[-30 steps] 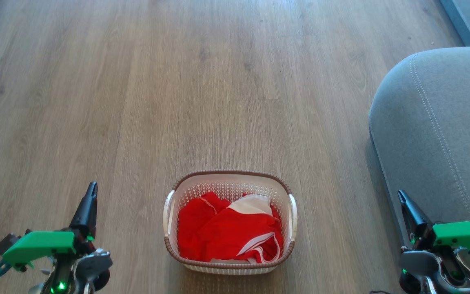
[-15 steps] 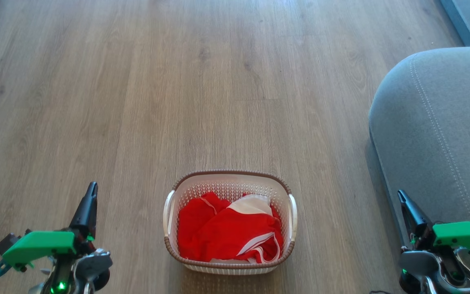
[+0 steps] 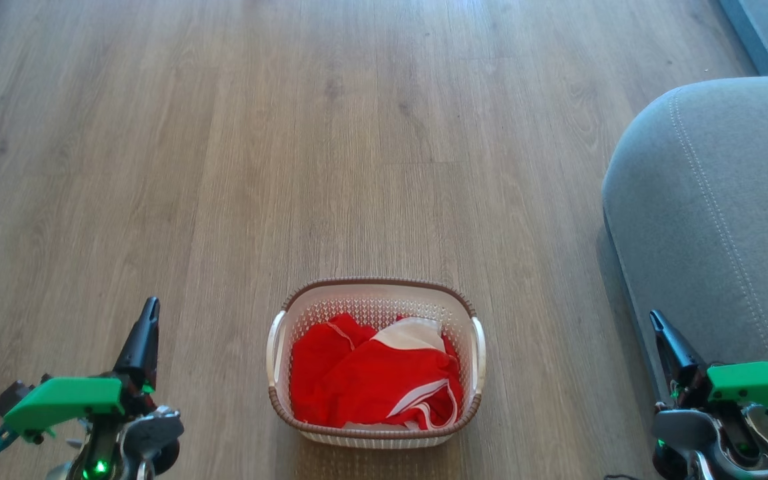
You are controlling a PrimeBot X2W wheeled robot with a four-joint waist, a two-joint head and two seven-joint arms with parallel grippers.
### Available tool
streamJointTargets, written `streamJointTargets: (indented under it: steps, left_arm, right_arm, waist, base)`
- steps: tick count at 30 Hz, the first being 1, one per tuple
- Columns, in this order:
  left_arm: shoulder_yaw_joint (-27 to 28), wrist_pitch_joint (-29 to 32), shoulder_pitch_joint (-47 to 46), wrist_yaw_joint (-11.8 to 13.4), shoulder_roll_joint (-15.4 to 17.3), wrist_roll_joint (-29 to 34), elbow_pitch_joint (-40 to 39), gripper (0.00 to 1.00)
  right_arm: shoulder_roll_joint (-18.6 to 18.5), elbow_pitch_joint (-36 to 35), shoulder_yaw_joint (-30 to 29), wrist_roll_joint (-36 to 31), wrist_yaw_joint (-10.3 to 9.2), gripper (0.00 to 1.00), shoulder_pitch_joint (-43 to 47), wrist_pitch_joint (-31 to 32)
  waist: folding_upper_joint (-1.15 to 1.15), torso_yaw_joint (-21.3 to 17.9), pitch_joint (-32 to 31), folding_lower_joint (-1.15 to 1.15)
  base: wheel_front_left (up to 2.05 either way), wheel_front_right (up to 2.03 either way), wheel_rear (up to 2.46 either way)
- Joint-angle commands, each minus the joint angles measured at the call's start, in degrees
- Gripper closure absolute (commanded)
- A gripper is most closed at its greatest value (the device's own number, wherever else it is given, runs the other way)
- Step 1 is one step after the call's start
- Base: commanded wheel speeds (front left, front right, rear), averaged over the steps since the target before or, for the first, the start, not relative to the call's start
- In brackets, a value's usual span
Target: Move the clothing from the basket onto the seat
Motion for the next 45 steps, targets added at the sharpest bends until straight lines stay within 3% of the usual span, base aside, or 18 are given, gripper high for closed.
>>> streamJointTargets:
  steps: [1, 17, 18, 33, 45]
  left_arm:
    - [2.04, 0.16, -3.19, -0.40, 0.23, -0.08, -1.94, 1.00]
    - [2.04, 0.16, -3.19, -0.40, 0.23, -0.09, -1.94, 1.00]
    - [-0.04, -0.02, 0.05, 0.05, -0.01, 0.00, 0.23, 0.00]
    - [-0.93, -2.06, 0.33, 0.08, 0.11, 0.35, 1.09, 0.00]
    - [-2.35, -4.31, -0.09, 0.35, 0.90, 3.80, 1.41, 0.00]
  right_arm:
    - [-0.39, -2.11, 1.00, 0.36, 0.40, 1.00, -2.89, 0.41]
    - [-0.39, -2.11, 1.00, 0.36, 0.40, 1.00, -2.89, 0.41]
    - [0.02, 0.19, 0.04, -0.02, 0.00, 0.00, 0.03, -0.01]
    - [-0.47, 0.36, 1.19, -2.27, 0.03, 0.00, 0.44, -1.66]
    - [-2.00, 0.72, 3.03, -11.05, 0.07, 0.00, -0.40, -4.35]
  waist:
    - [0.00, 0.00, 0.00, 0.00]
    - [0.00, 0.00, 0.00, 0.00]
    - [0.00, 0.00, 0.00, 0.00]
    - [0.00, 0.12, -0.05, 0.00]
    - [0.00, 0.18, -0.13, 0.00]
  base:
    - [0.00, 0.00, 0.00]
    - [0.00, 0.00, 0.00]
    - [0.00, 0.00, 0.00]
    - [0.00, 0.00, 0.00]
    - [0.00, 0.00, 0.00]
